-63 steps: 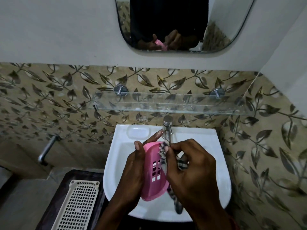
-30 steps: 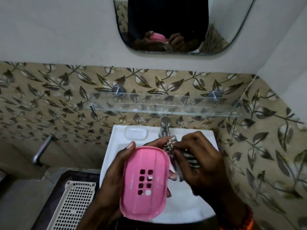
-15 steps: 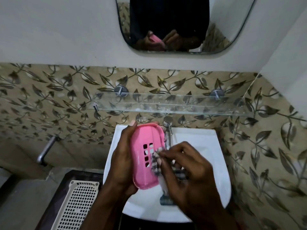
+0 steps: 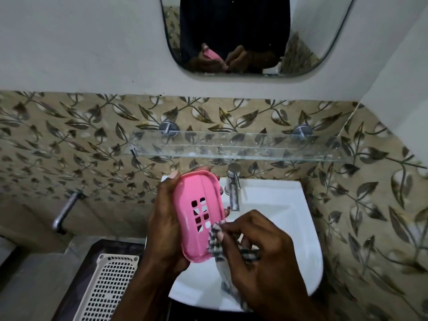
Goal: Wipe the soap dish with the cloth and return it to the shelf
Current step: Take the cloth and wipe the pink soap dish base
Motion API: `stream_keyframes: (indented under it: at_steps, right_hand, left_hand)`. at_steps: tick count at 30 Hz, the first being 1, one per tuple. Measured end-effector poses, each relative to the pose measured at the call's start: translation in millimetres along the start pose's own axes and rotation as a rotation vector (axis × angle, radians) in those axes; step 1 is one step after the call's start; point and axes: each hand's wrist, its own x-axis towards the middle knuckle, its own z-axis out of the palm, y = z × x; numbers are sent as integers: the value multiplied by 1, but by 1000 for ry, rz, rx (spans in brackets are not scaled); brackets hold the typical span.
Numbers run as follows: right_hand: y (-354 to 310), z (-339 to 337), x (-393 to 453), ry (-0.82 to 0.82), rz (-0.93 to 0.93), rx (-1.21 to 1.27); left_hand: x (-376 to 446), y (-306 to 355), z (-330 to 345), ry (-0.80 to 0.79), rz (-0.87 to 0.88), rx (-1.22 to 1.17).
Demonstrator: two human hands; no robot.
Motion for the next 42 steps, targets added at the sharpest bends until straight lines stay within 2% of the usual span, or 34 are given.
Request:
stream_keyframes:
  at_steps: [3, 6, 10, 13, 16, 20, 26, 30, 33, 37, 40, 42]
  right_hand:
    - [-1, -3, 20, 57, 6, 14]
    - [-7, -5, 49, 138, 7, -32]
    - [-10, 0, 31, 104, 64, -54]
    - [-11, -3, 14, 84, 105, 12]
    - [-14, -9, 35, 135, 61, -36]
    - [-22, -10, 57, 131, -5, -88]
    - [-17, -11, 38, 52, 139, -26]
    - [-20, -17, 58, 68, -115, -115]
    - [-11, -23, 64, -65, -362, -191]
    - [-7, -28, 66, -156, -582, -286]
    - [-11, -27, 73, -197, -649, -292]
    - [-11, -27, 77, -211, -594, -283]
  left_hand:
    - [-3, -6, 6, -12, -65, 37]
    - [-4, -17, 11, -82, -43, 14]
    - [-7, -10, 10, 17, 9, -22]
    - [-9, -9, 9, 28, 26, 14]
    - [-15, -16, 14, -32, 46, 92]
    - [-14, -14, 15, -39, 206, 183]
    - [-13, -13, 10, -57, 347, 242]
    - [-12, -12, 10, -191, 267, 264]
    - [-9, -10, 4, -222, 207, 260]
    - [-10, -11, -1, -283, 17, 258]
    - [-14, -9, 2, -258, -54, 255]
    - [-16, -2, 2, -239, -39, 285]
